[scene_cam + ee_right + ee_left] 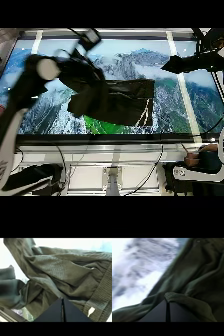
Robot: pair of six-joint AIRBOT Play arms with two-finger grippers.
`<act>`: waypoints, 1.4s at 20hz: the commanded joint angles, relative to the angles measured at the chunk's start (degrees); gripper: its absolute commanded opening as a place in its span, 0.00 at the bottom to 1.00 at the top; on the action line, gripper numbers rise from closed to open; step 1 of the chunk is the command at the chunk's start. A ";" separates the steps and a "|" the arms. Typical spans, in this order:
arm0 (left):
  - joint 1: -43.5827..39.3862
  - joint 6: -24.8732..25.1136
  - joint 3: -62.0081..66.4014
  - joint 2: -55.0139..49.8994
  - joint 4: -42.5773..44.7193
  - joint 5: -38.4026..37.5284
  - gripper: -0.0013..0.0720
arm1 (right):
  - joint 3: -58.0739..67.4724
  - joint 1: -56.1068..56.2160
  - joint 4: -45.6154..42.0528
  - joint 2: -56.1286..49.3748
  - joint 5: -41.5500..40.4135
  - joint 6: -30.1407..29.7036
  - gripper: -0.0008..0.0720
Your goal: Fold the clothes and pants, and hang the long-sleeved shirts on hangers.
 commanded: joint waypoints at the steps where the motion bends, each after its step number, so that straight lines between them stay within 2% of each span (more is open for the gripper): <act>1: -5.49 1.09 0.07 -9.73 -3.96 4.90 0.14 | 0.00 0.17 -1.46 -0.02 0.66 0.00 0.05; 2: -6.78 1.07 0.07 -11.23 -3.72 7.69 0.43 | 0.00 0.17 -1.57 -0.02 1.03 0.00 0.05; 3: -7.74 1.05 0.07 -12.04 -3.72 11.02 0.66 | 0.00 0.17 -1.81 -0.02 1.36 0.00 0.05; 5: -8.81 1.01 0.07 -11.56 -3.72 18.12 0.69 | 0.00 0.17 -2.80 -0.02 1.51 0.00 0.05; 6: -8.81 0.55 0.09 -10.47 -3.74 20.06 0.64 | 0.00 0.17 -3.30 -0.02 1.44 0.00 0.05; 7: -8.70 -1.57 0.09 -8.98 -3.72 20.48 0.41 | 0.00 0.17 -3.85 -0.02 1.27 0.13 0.05; 8: -8.02 -3.26 0.09 -7.10 -3.69 19.32 0.12 | 0.00 0.17 -4.46 -0.04 1.05 1.07 0.05; 9: -7.08 -4.66 0.07 -5.22 -3.69 17.11 0.03 | 0.00 0.17 -4.74 -0.11 0.79 1.14 0.04; 12: -2.84 -14.21 -0.07 -0.55 -2.25 8.52 0.02 | -1.42 -0.20 -2.75 -0.22 0.59 1.79 0.04; 14: 1.79 -20.48 -2.27 2.43 -0.50 2.56 0.02 | -7.61 -1.40 3.23 1.29 -0.09 -0.57 0.04; 15: 4.39 -22.56 -5.46 4.76 -0.52 2.23 0.02 | -11.89 -2.34 7.30 2.58 -0.85 -2.58 0.04; 18: 11.80 -29.64 -17.79 13.07 -0.76 2.38 0.02 | -24.90 -5.86 14.71 7.48 -2.45 -6.99 0.04; 22: 19.87 -38.12 -36.98 25.53 -5.49 3.54 0.03 | -37.81 -10.88 15.91 15.02 -3.26 -8.50 0.04; 26: 23.10 -51.78 -52.76 35.74 -6.27 11.19 0.03 | -42.12 -11.65 15.72 19.93 -3.08 -8.68 0.04; 28: 23.45 -55.28 -57.42 37.35 -6.08 12.96 0.03 | -42.12 -11.61 15.67 20.00 -3.48 -8.66 0.07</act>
